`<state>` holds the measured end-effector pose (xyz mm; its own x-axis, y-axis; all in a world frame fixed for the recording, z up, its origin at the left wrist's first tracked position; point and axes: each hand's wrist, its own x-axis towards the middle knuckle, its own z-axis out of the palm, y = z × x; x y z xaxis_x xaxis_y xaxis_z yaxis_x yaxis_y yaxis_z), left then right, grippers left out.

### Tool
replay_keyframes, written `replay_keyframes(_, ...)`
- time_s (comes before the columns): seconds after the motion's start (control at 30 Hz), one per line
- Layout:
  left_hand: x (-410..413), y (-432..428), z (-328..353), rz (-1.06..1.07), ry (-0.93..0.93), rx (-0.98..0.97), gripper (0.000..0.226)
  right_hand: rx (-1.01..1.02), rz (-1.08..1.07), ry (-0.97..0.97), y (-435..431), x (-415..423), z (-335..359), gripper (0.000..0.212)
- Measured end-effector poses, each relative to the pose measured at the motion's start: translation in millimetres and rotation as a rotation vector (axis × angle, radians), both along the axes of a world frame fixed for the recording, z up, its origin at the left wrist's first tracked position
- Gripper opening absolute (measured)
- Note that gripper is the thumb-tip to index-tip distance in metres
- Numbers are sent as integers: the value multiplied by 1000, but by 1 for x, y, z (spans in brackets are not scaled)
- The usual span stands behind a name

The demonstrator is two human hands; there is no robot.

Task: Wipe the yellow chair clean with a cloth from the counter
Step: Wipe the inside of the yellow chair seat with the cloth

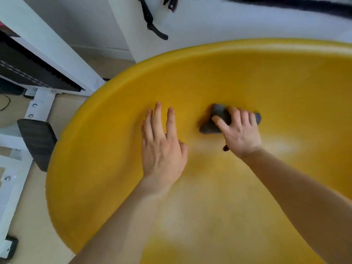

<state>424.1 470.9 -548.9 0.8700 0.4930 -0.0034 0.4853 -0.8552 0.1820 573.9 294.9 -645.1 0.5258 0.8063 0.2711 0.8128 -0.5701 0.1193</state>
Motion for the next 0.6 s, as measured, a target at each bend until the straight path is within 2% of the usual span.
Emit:
replay_keyframes(0.1,36,-7,5,-89,77,-83,71,238,-27,-276,-4,67,66,33)
replay_keyframes(0.13,47,-8,6,-109,91,-110,68,295,-27,-341,-12,78,76,29)
replay_keyframes(0.2,65,-11,6,-142,103,-137,62,299,-75,-352,-34,85,70,29)
replay_keyframes(0.3,75,-19,-4,-182,112,-120,59,108,-148,-145,-81,52,8,42)
replay_keyframes(0.43,58,-31,-33,-280,213,-86,56,-97,-234,187,-116,-46,-68,43)
replay_keyframes(0.53,28,-38,-45,-295,293,-109,51,-188,-272,353,-104,-105,-79,46)
replay_keyframes(0.6,6,-38,-44,-260,329,-115,47,-264,-134,434,-86,-110,-68,50)
